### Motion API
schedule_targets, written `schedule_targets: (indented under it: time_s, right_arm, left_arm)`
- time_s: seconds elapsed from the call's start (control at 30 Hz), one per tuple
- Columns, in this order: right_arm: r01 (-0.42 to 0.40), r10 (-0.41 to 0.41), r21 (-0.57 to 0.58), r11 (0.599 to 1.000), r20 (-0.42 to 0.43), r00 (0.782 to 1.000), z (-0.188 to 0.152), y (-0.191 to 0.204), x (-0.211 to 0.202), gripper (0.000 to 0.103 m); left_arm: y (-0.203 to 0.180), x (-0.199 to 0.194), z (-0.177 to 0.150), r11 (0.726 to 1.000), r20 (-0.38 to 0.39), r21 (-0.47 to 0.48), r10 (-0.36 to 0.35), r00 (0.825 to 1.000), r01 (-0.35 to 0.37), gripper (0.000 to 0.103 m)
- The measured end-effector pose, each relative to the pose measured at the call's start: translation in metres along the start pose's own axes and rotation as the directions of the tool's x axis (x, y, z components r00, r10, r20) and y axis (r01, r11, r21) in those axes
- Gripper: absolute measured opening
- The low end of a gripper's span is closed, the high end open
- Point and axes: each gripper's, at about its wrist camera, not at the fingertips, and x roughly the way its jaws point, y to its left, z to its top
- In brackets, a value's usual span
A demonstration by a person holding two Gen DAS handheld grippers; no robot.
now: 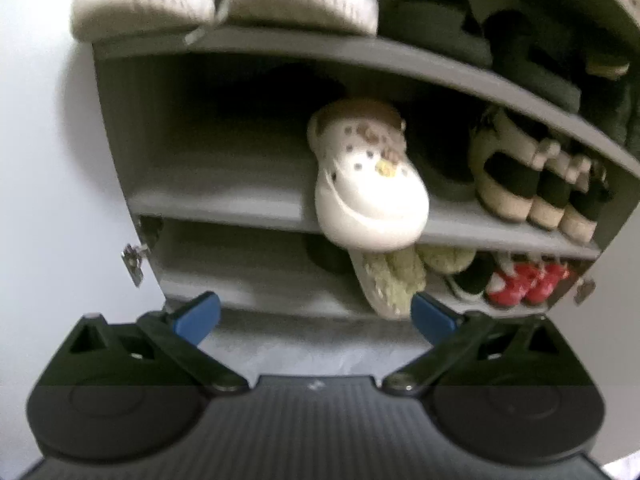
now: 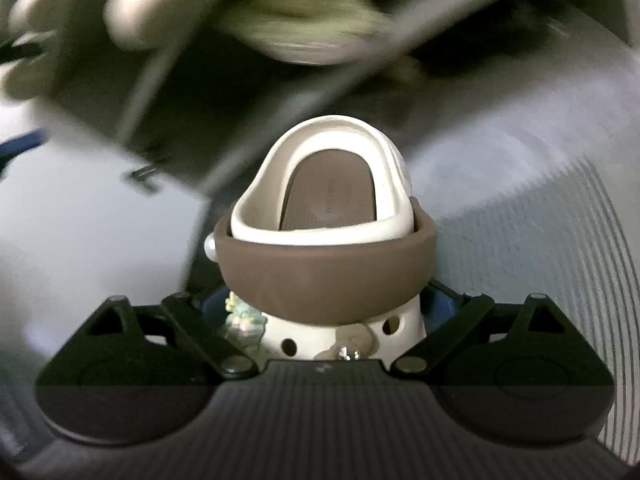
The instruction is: Organize scattered shoes
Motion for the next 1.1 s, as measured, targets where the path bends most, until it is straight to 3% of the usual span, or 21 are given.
schedule_targets:
  time_s: [0.07, 0.23, 0.43, 0.5, 0.63, 0.8, 0.97, 1.1]
  right_arm:
    - [-0.095, 0.092, -0.075, 0.993, -0.036, 0.995, 0.019, 0.036, -0.003, 0.097]
    - [-0.229, 0.213, -0.222, 0.948, -0.093, 0.973, 0.053, 0.107, 0.008, 0.097]
    - [-0.261, 0.253, -0.276, 0.925, -0.066, 0.965, 0.081, 0.146, 0.023, 0.096]
    - [-0.262, 0.260, -0.304, 0.916, -0.045, 0.964, 0.095, 0.162, 0.028, 0.096]
    - [-0.225, 0.248, -0.369, 0.902, 0.016, 0.969, 0.120, 0.193, 0.037, 0.097]
    - [-0.092, 0.165, -0.467, 0.880, 0.118, 0.979, 0.145, 0.233, 0.054, 0.097]
    - [0.074, 0.019, -0.465, 0.882, 0.192, 0.981, 0.162, 0.255, 0.095, 0.097]
    - [0.120, -0.014, -0.422, 0.899, 0.246, 0.969, 0.170, 0.264, 0.115, 0.096]
  left_arm:
    - [0.001, -0.013, 0.002, 1.000, 0.058, 0.000, 0.005, 0.998, -0.005, 0.103]
    - [0.006, -0.047, 0.007, 0.999, 0.215, 0.016, 0.031, 0.976, -0.035, 0.103]
    - [0.029, -0.079, 0.016, 0.995, 0.355, -0.029, 0.097, 0.930, -0.092, 0.103]
    - [0.037, -0.080, 0.019, 0.994, 0.352, -0.048, 0.109, 0.930, -0.098, 0.103]
    - [0.048, -0.077, 0.024, 0.992, 0.317, -0.078, 0.117, 0.941, -0.097, 0.103]
    - [0.050, -0.079, 0.027, 0.992, 0.328, -0.088, 0.116, 0.938, -0.091, 0.103]
    - [0.046, -0.077, 0.027, 0.992, 0.336, -0.076, 0.122, 0.934, -0.103, 0.103]
    - [0.046, -0.076, 0.028, 0.986, 0.338, -0.079, 0.163, 0.927, -0.145, 0.102]
